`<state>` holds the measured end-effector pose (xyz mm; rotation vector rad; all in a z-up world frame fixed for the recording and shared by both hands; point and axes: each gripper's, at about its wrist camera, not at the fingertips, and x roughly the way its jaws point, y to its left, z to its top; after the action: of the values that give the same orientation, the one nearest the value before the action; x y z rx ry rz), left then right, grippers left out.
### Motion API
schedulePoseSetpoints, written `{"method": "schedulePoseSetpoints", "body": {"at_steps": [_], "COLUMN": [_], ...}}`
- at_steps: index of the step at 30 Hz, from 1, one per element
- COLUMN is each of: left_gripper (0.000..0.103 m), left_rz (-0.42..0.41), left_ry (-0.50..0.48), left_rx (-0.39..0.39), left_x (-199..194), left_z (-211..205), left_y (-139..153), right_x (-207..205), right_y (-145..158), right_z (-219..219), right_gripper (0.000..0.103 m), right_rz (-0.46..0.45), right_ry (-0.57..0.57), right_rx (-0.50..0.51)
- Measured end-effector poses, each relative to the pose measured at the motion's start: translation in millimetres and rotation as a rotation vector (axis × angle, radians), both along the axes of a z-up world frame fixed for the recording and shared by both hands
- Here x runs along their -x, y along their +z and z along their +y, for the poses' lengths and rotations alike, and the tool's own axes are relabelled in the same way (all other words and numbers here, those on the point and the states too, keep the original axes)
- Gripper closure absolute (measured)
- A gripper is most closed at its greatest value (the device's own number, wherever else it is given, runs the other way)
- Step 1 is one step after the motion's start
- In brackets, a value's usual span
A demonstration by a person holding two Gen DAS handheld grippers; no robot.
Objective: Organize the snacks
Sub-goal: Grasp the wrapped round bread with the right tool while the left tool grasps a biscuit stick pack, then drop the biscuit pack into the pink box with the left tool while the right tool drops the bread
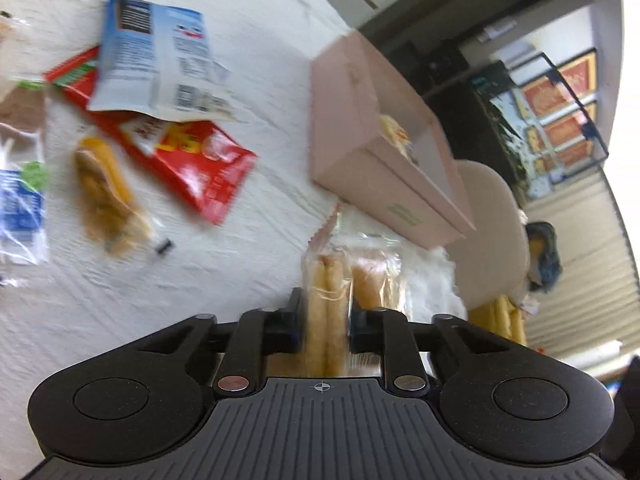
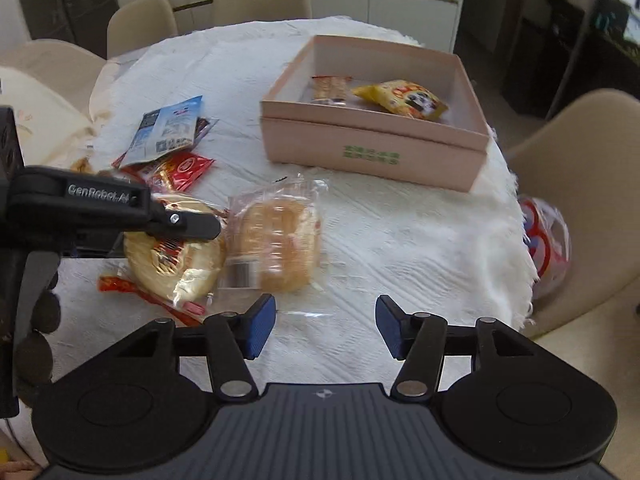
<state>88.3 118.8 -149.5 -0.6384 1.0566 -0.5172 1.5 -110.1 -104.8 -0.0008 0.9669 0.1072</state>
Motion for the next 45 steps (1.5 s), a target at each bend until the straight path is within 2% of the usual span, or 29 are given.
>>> {"method": "schedulePoseSetpoints", "body": {"at_steps": [2,3,5,8,10,13,15,16,17,21,25,28,31,34,37,39,40,42,44,45], "left_gripper": [0.080,0.080,0.080,0.081,0.081,0.081,0.081,0.081,0.081,0.081,0.081,0.080,0.080,0.080,0.080,0.079,0.078,0.076,0.076,0.076], "left_rz": [-0.013,-0.027,-0.044,-0.028,-0.028,-0.044,-0.053,-0.053,-0.048,-0.011,-0.007,-0.065,-0.170,-0.212,-0.166,-0.128,-0.114,-0.105,-0.090,-0.083], "left_ry": [-0.009,-0.011,0.000,0.016,0.022,0.015,-0.002,-0.015,-0.035,-0.140,-0.217,-0.230,-0.205,-0.157,-0.119,-0.110,-0.106,-0.080,-0.032,-0.011], "left_rx": [-0.027,-0.060,-0.111,-0.157,-0.226,-0.251,-0.252,-0.250,-0.243,-0.196,-0.121,-0.029,-0.025,0.003,0.087,0.131,0.126,0.056,-0.006,0.000], "left_x": [9,16,31,46,55,66,70,71,72,68,59,28,-21,-78,-129,-155,-166,-181,-185,-182], "left_z": [3,6,15,25,24,27,25,24,22,5,-7,-10,-19,-37,-63,-81,-89,-99,-92,-82], "left_y": [6,11,21,32,42,56,63,65,66,61,66,95,131,143,131,112,100,75,61,60], "right_x": [0,-2,-13,-33,-48,-66,-64,-60,-56,-34,-18,-12,-13,-16,-24,-28,-30,-31,-40,-45], "right_y": [6,7,6,-3,-15,-33,-34,-31,-27,-5,23,48,71,82,80,76,74,70,66,66], "right_z": [-6,-7,-1,15,24,28,26,24,22,10,-12,-32,-48,-56,-59,-60,-61,-64,-69,-73], "right_gripper": [0.024,0.022,0.022,0.022,0.022,0.022,0.028,0.042,0.049,0.050,0.050,0.050,0.050,0.050,0.050,0.050,0.050,0.050,0.050,0.050], "right_rz": [-0.027,-0.035,-0.028,-0.017,0.008,0.070,0.083,0.079,0.081,0.067,0.033,-0.013,-0.049,-0.080,-0.080,-0.075,-0.074,-0.071,-0.054,-0.049], "right_ry": [-0.007,-0.009,0.011,0.064,0.081,0.076,0.070,0.077,0.090,0.110,0.071,0.010,-0.045,-0.069,-0.077,-0.072,-0.066,-0.057,-0.064,-0.069], "right_rx": [-0.046,-0.065,-0.079,-0.054,-0.046,-0.060,-0.099,-0.115,-0.118,-0.089,-0.084,-0.084,-0.088,-0.076,-0.056,-0.052,-0.052,-0.053,-0.054,-0.060]}}
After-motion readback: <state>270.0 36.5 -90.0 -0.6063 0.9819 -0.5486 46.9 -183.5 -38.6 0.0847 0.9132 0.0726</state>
